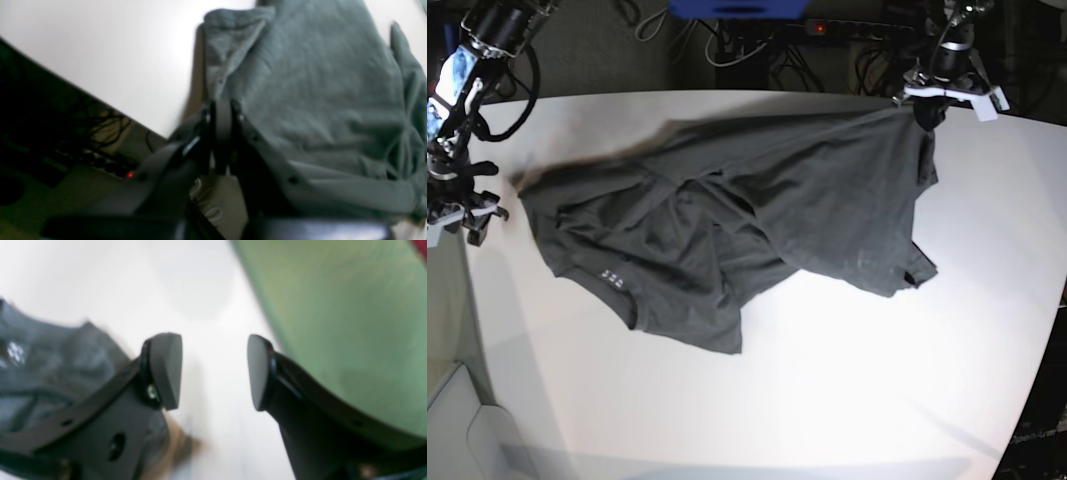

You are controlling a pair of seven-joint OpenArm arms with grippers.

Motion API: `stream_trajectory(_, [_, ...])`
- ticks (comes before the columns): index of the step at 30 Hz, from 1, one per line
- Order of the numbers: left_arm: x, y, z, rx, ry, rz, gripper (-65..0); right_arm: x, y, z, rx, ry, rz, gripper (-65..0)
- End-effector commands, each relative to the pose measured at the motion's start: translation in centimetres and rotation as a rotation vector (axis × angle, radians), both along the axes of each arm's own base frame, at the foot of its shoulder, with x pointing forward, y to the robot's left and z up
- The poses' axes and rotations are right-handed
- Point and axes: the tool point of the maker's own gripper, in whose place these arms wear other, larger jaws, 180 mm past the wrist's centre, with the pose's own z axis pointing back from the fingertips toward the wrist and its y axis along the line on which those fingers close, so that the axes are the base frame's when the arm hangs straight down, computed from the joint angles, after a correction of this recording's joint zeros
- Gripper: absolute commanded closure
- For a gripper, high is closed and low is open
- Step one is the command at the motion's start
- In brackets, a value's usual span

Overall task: Layout the t-shirt on the table in an organized manner, then fold the t-shirt properly
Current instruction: 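Lower the right gripper and lay the shirt edge on the table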

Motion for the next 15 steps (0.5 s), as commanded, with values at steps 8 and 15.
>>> stream_trajectory(8, [-0.6, 0.2, 0.1, -0.003, 0.001, 0.005, -0.4, 5.4, 14.6, 2.5, -0.058, -0.013, 0.599, -32.2])
stream_trajectory(15, [-0.3, 0.2, -0.1, -0.009, -0.003, 0.011, -0.7, 8.4, 18.8, 4.9, -0.087, -0.057, 0.719, -32.2])
